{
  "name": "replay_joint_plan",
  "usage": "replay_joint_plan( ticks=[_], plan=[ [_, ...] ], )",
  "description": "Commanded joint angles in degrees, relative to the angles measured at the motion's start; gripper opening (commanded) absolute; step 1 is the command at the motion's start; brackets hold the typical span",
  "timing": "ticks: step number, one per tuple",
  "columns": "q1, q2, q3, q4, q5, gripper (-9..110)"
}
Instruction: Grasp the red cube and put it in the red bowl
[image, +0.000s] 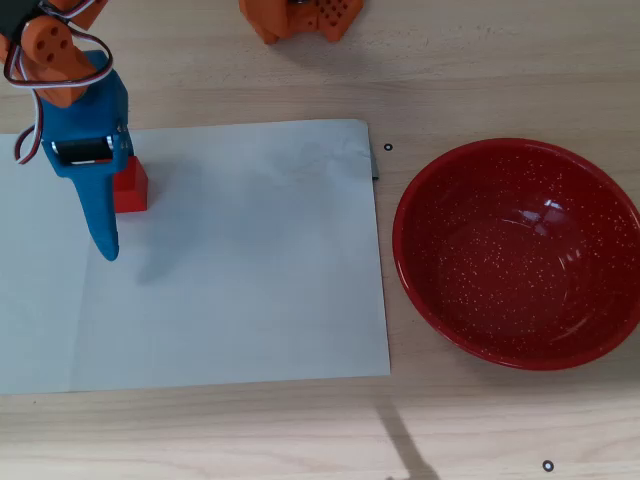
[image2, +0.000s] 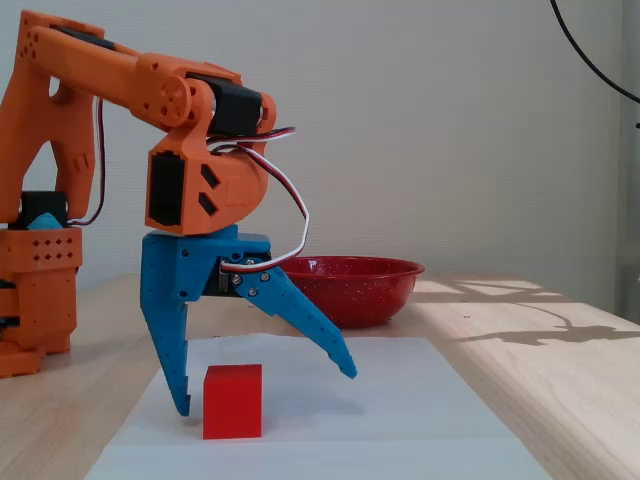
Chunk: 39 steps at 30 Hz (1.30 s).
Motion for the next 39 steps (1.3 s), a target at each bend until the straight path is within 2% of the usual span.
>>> replay_joint_plan(
  ticks=[1,6,11,18,31,39],
  plan=[
    [0.9,2.2,-1.4,-1.2,-0.8,57],
    [0.7,1.4,-1.1,-1.8,-0.7,51],
    [0.8,1.2,-1.8,-2.6,-1.8,26],
    [0.3,2.1,-4.2,0.0,-2.5,1],
    [1.7,6.9,-27.2,25.8,-7.9,0],
    [7.0,15.5,-31.3,35.9,-10.2,0]
  ],
)
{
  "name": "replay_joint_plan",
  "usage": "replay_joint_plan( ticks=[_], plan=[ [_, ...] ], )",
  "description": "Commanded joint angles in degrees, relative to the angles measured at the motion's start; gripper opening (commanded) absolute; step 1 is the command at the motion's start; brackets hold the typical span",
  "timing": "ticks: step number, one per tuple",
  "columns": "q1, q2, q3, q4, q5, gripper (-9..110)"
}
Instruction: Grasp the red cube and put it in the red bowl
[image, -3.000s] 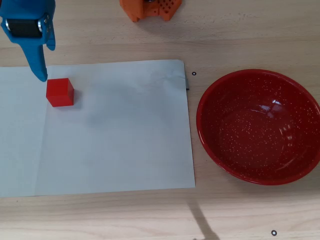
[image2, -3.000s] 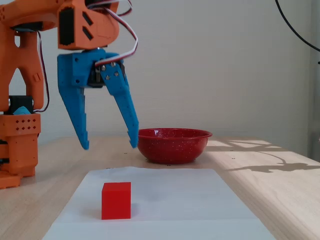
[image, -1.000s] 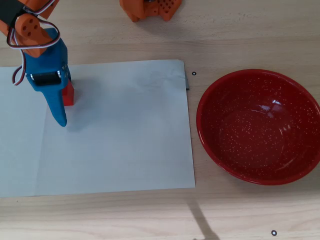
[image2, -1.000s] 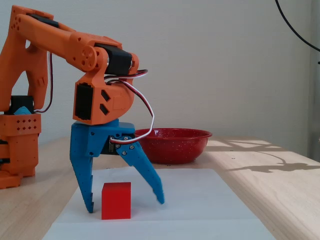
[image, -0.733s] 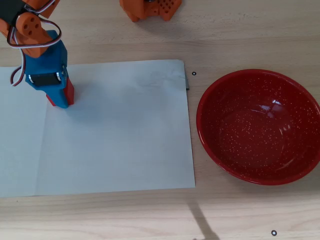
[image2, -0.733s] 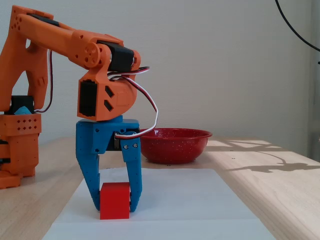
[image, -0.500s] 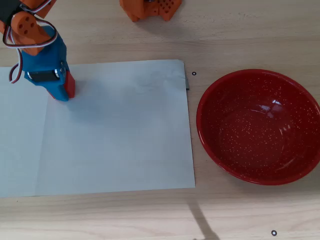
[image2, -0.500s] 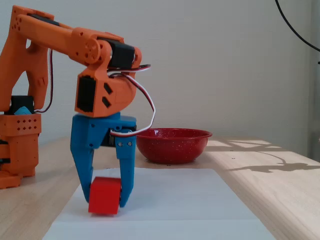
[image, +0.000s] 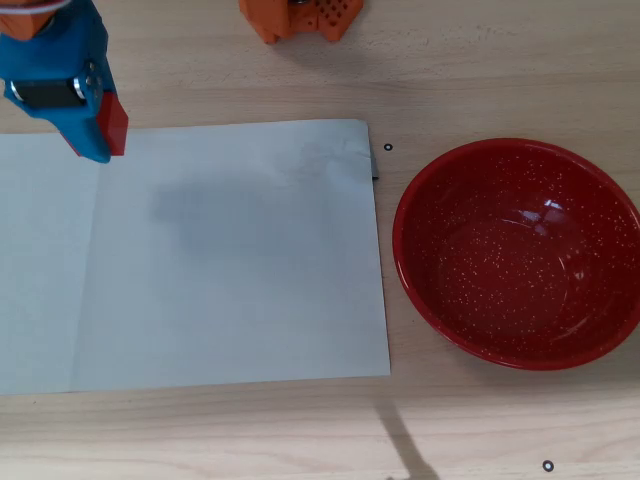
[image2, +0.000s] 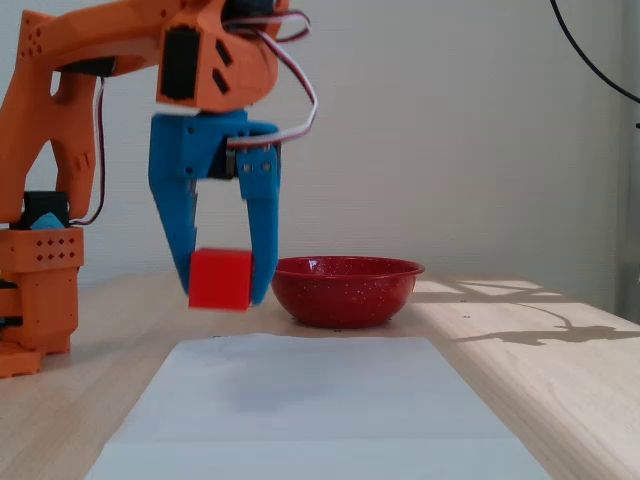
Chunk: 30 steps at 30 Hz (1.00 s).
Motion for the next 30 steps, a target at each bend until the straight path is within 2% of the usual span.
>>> replay_joint_plan(
  ticks=[1,12,22,30],
  plan=[
    [5.0,12.1,-7.8,8.2,-2.8,0],
    [23.6,20.3,-8.1,8.2,-13.9,0],
    [45.7,21.2,-12.8,8.1,-28.7,0],
    [60.4,18.5,-14.8,1.2,-39.2,0]
  ],
)
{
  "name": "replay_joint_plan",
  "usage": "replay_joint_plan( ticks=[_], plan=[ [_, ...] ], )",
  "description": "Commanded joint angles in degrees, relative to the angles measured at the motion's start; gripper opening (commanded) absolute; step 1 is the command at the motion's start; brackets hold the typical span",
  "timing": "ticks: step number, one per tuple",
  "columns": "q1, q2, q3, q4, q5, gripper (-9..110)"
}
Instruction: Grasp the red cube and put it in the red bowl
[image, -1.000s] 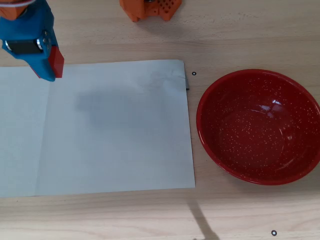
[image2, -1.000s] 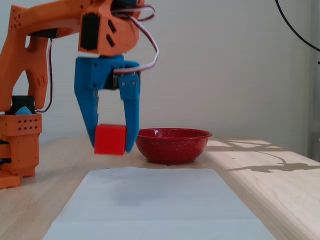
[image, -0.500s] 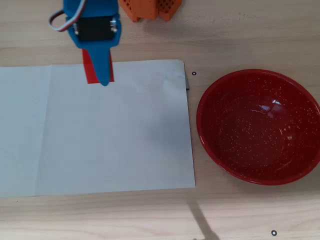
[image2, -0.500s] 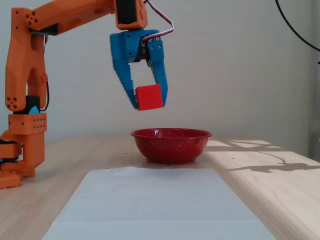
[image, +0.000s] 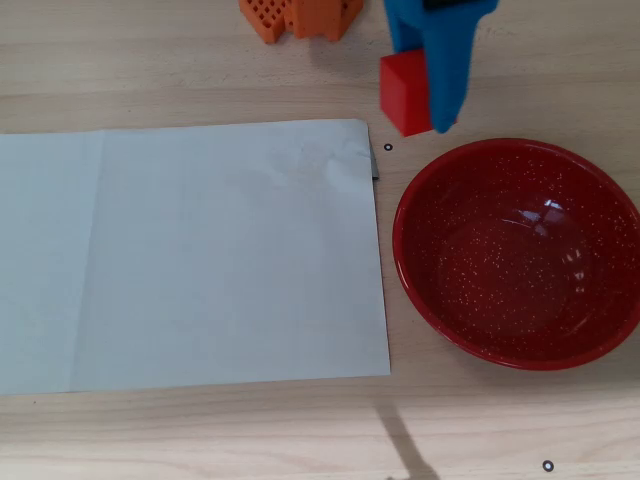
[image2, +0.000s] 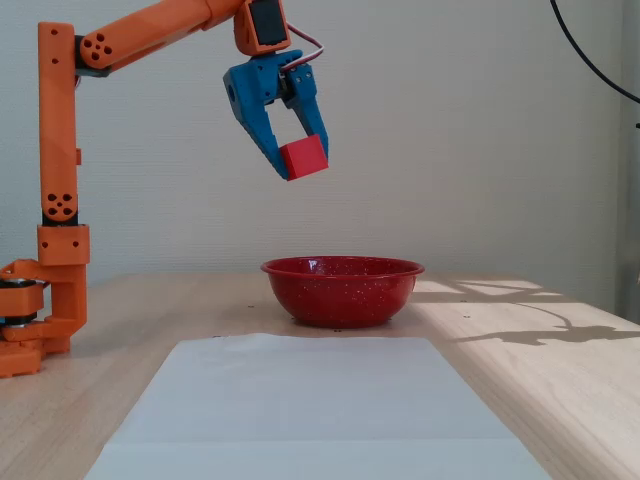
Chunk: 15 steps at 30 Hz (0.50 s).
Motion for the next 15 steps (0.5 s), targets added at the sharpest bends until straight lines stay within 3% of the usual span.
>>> replay_joint_plan(
  ticks=[1,15],
  plan=[
    [3.6,4.6,-5.4,-1.0,-3.7,0],
    [11.1,2.7,18.3,-29.7,-6.2,4]
  ],
)
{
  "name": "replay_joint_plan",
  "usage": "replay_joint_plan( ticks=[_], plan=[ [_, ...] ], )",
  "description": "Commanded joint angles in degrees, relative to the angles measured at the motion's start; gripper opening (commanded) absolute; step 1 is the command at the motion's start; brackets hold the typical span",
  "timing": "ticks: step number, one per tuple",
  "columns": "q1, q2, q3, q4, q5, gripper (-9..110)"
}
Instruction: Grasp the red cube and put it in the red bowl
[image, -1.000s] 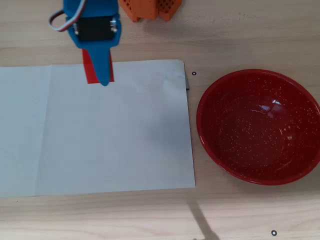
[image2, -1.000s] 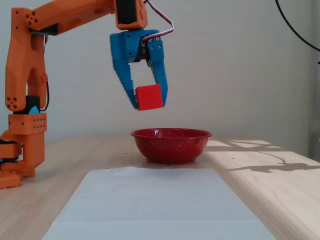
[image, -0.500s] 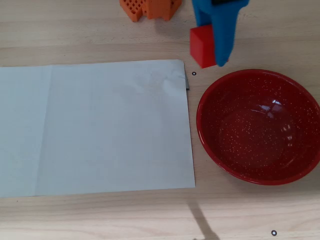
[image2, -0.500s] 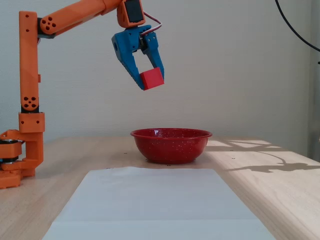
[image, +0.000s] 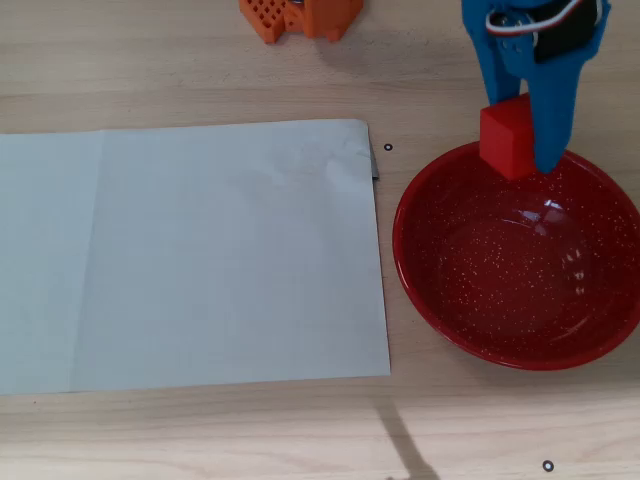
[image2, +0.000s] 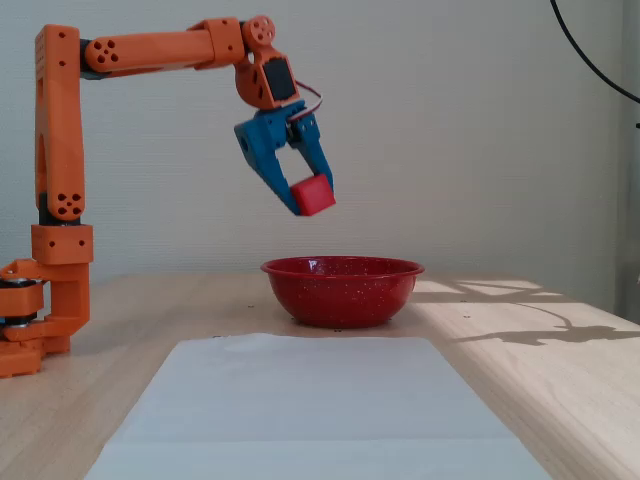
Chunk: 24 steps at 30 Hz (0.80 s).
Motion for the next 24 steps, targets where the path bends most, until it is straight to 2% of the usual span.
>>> replay_joint_plan(
  ticks=[1,3,9,14,16,24],
  plan=[
    [1.4,2.7,-0.6,-4.6,-0.6,8],
    [1.8,2.4,1.6,-6.6,-0.3,12],
    [2.1,1.9,3.6,-6.3,0.3,35],
    [1.4,2.5,3.0,-3.1,-0.3,40],
    [0.7,3.0,1.9,-1.8,-0.5,38],
    [-3.7,8.0,-6.3,7.7,0.3,7]
  ],
)
